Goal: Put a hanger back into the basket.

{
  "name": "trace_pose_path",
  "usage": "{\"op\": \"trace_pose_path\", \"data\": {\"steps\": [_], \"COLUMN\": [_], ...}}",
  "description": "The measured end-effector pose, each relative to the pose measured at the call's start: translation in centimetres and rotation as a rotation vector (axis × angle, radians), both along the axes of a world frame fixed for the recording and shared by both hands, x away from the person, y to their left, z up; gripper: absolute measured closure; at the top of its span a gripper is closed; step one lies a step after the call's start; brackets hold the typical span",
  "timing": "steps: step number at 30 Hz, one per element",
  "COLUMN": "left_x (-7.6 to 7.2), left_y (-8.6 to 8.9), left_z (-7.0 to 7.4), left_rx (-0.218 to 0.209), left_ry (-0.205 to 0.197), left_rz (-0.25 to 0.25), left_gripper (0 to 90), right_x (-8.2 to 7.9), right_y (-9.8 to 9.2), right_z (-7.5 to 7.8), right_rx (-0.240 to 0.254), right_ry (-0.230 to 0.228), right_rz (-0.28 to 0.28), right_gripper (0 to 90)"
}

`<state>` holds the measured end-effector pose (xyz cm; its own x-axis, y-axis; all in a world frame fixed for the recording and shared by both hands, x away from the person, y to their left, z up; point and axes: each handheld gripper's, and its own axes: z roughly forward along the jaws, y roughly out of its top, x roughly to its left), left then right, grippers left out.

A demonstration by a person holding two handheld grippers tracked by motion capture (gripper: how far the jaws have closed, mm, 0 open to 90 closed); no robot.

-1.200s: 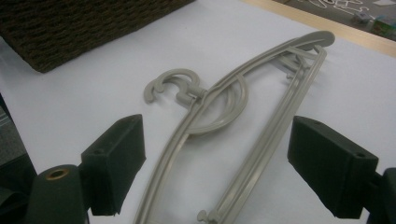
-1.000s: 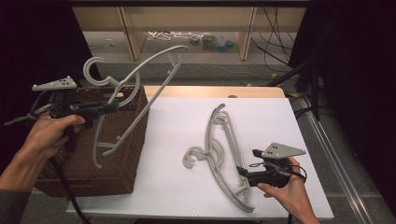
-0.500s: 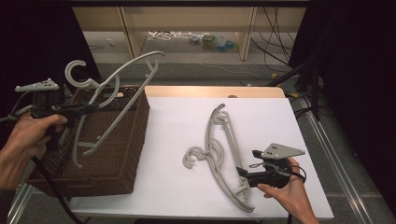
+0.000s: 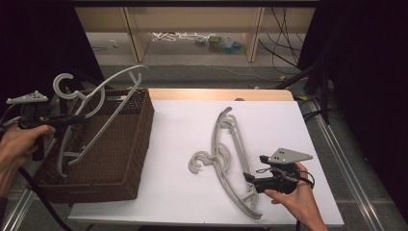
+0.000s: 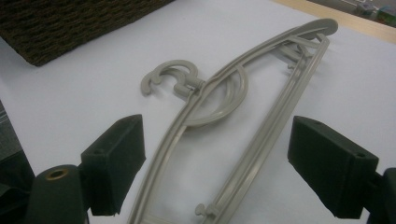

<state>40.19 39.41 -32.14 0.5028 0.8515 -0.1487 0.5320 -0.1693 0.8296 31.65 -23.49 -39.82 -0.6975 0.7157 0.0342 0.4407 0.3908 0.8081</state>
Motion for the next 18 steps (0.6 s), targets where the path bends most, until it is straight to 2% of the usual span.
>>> {"op": "trace_pose_path", "data": {"steps": [5, 12, 15, 17, 18], "left_x": [-0.3, -0.6, -0.6, -0.5, -0.6], "left_y": [0.6, 1.3, 1.6, 1.7, 1.9], "left_z": [-1.5, -2.8, -3.1, -3.5, -3.6], "left_rx": [0.004, 0.044, 0.087, 0.078, 0.092], "left_ry": [0.020, 0.057, 0.065, 0.064, 0.071], "left_rz": [0.004, 0.007, 0.008, 0.011, 0.004], "left_gripper": [79.4, 79.4, 79.4, 79.3, 79.4], "right_x": [0.0, 0.0, 0.0, 0.0, 0.0], "right_y": [-0.1, -0.1, -0.1, 0.0, 0.0], "right_z": [0.1, 0.1, 0.1, 0.0, 0.0], "right_rx": [0.003, 0.005, 0.004, 0.002, 0.003], "right_ry": [0.005, 0.003, 0.003, 0.003, 0.006], "right_rz": [0.002, 0.001, 0.011, 0.014, 0.010], "right_gripper": [19.9, 20.1, 20.6, 20.6, 20.4]}}
